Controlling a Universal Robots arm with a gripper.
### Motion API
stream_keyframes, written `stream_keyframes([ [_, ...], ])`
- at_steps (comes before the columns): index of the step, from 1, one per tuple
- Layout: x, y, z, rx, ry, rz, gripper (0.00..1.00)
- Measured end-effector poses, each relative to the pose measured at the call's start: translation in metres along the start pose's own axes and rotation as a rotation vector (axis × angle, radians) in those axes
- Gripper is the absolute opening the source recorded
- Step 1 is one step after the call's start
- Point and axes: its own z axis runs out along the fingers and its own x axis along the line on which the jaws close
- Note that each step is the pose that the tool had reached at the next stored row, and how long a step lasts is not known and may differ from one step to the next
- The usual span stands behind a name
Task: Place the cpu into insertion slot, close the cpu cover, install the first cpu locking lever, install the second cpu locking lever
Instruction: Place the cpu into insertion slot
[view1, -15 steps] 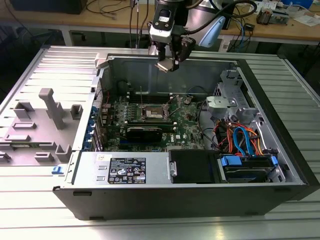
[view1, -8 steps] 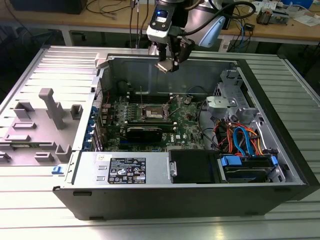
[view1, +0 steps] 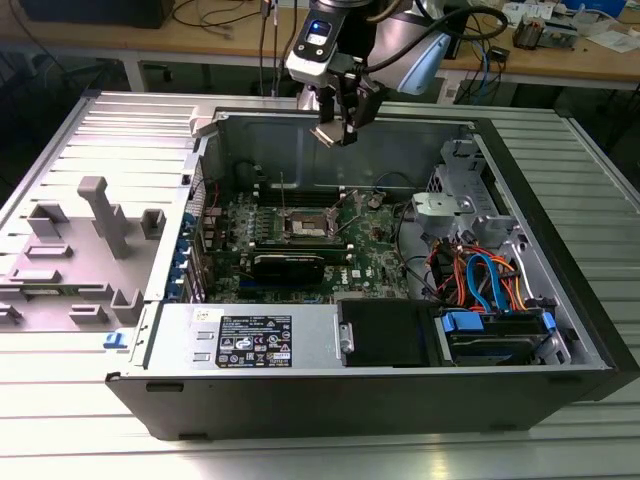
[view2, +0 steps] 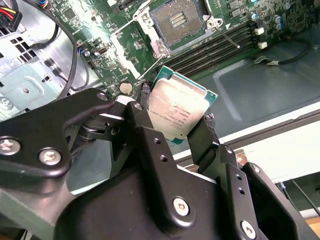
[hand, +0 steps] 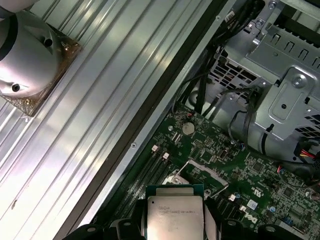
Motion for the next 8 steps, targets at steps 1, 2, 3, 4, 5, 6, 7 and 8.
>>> stream_keyframes([
  [1, 0.0000, 0.0000, 0.0000, 0.0000, 0.0000, 0.000, 0.55],
  [2, 0.0000, 0.0000, 0.0000, 0.0000, 0.0000, 0.000, 0.55],
  [3, 0.0000, 0.0000, 0.0000, 0.0000, 0.0000, 0.000, 0.55],
  [4, 0.0000, 0.0000, 0.0000, 0.0000, -0.0001, 0.001, 0.55],
  [5, 0.0000, 0.0000, 0.0000, 0.0000, -0.0001, 0.001, 0.55],
  [6, 0.0000, 0.0000, 0.0001, 0.0000, -0.0001, 0.001, 0.55],
  [7, 0.0000, 0.0000, 0.0003, 0.0000, -0.0001, 0.001, 0.55],
  [8, 0.0000, 0.0000, 0.0007, -0.0001, -0.0001, 0.002, 0.55],
])
